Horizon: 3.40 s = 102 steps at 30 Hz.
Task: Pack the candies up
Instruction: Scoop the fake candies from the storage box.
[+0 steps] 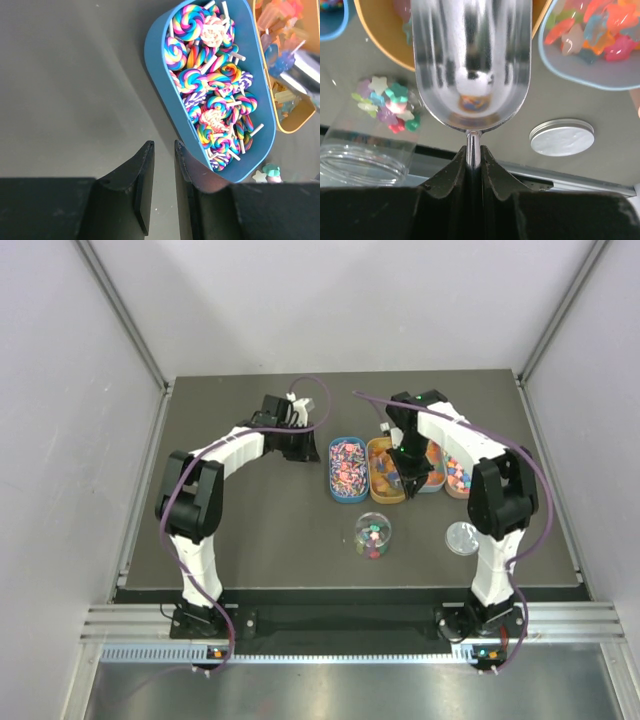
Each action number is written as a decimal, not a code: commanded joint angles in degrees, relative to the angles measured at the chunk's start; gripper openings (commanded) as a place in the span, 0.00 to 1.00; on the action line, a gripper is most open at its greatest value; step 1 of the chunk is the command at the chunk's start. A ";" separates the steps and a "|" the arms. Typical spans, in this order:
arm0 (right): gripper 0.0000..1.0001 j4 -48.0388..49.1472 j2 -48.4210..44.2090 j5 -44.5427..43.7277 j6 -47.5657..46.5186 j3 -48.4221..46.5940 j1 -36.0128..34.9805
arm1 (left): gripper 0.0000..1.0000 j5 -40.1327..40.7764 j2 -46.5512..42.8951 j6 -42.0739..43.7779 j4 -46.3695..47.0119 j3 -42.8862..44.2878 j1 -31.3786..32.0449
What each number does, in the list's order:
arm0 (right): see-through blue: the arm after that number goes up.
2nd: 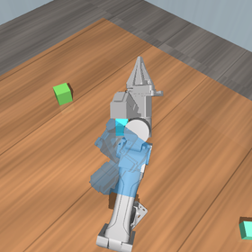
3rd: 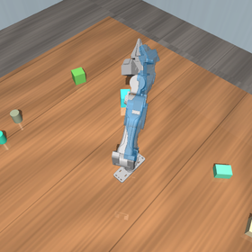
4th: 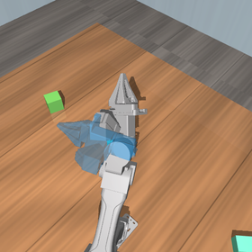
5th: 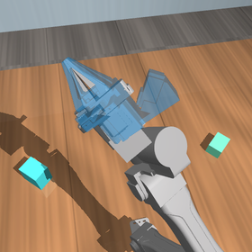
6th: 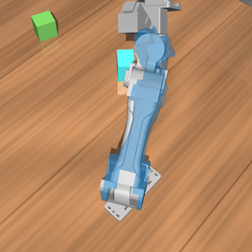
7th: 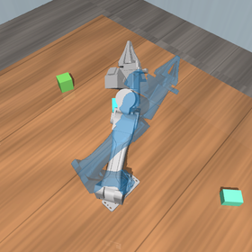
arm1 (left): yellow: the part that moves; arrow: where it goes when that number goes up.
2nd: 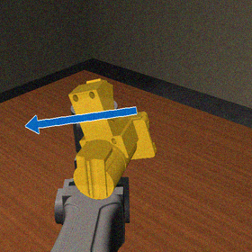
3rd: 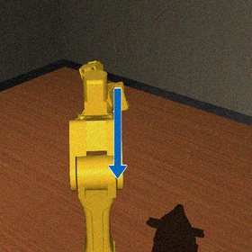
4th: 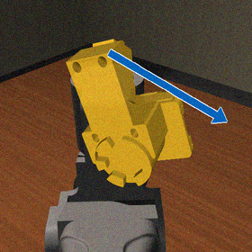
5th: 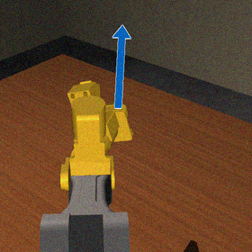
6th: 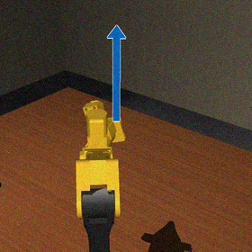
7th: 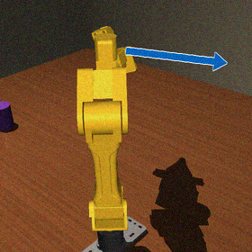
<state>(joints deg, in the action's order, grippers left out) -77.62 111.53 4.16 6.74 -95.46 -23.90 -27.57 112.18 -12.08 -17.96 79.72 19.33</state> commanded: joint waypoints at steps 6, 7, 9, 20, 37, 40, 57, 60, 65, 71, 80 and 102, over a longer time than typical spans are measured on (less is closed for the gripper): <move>0.00 -0.33 3.78 -0.30 1.43 -2.01 -0.18 | 0.28 0.50 -1.61 0.39 1.69 -0.97 0.53; 0.00 -0.16 4.05 -0.04 1.34 -1.75 -0.53 | 0.28 0.50 -1.70 0.39 1.78 -1.15 0.53; 0.00 0.10 4.49 0.41 1.26 -0.87 -1.06 | 0.28 0.50 -1.70 0.39 2.05 -1.67 0.53; 0.00 1.16 8.27 3.31 0.38 -5.00 -2.73 | 0.28 -0.37 -1.61 0.91 0.73 -1.94 0.53; 0.00 4.41 12.22 5.68 -0.24 -4.99 -2.38 | 0.27 -0.90 -1.61 0.74 1.34 -2.99 0.62; 0.00 4.50 12.40 4.71 -0.15 -5.97 -2.38 | 0.27 -0.99 -2.23 0.30 1.87 -4.31 0.62; 0.00 15.57 3.97 0.06 2.76 2.39 -1.24 | 0.27 -1.43 -1.97 -0.05 1.96 -4.14 0.62; 0.00 17.06 3.79 -1.26 2.05 1.60 -0.71 | 0.27 -1.34 -1.70 -0.05 1.96 -3.96 0.97; 0.00 19.44 4.49 -1.79 1.69 2.12 0.34 | 0.27 -1.26 -1.79 -0.05 1.79 -3.70 1.76; 0.00 22.95 2.13 -1.26 1.78 8.61 0.70 | 0.27 -0.73 -2.40 0.30 1.78 -4.66 2.20; 0.00 29.55 -2.01 -2.40 0.82 14.43 0.70 | 0.27 -0.03 -3.28 1.00 1.52 -5.72 2.82; 0.00 34.91 -23.10 -4.44 -9.98 26.37 0.61 | 0.27 3.13 -6.44 7.85 -7.61 0.16 3.96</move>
<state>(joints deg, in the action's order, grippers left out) -43.92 93.32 -1.37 1.32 -70.37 -23.44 -25.71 110.89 -7.49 -23.42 76.79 23.62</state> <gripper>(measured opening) 0.120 0.273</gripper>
